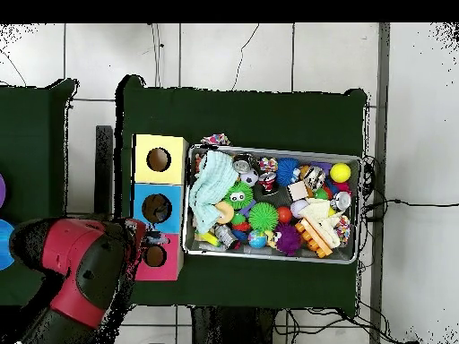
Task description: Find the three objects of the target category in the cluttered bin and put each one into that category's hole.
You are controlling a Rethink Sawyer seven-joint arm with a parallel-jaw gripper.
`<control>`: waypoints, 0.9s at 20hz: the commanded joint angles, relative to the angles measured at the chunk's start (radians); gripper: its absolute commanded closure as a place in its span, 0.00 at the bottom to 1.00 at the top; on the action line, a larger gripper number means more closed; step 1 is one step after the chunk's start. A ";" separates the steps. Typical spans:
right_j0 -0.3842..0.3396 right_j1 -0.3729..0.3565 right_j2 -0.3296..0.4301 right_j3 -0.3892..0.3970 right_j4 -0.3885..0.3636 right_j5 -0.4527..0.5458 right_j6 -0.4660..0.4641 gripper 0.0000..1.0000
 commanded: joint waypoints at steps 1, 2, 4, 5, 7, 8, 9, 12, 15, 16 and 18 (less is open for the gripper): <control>-0.020 0.074 0.085 0.007 0.021 -0.093 0.263 1.00; -0.021 0.080 0.083 0.001 0.023 -0.093 0.269 1.00; -0.024 0.091 0.077 -0.011 0.028 -0.093 0.281 1.00; -0.026 0.097 0.075 -0.017 0.030 -0.093 0.287 1.00; -0.029 0.106 0.065 -0.033 0.034 -0.081 0.300 1.00; -0.030 0.107 0.064 -0.035 0.036 -0.078 0.303 1.00; -0.031 0.108 0.060 -0.041 0.040 -0.073 0.309 1.00; -0.032 0.114 0.054 -0.050 0.045 -0.063 0.319 1.00; -0.031 0.120 0.054 -0.051 0.050 -0.064 0.320 1.00; -0.030 0.124 0.055 -0.054 0.053 -0.064 0.324 1.00; -0.028 0.131 0.055 -0.059 0.058 -0.063 0.329 1.00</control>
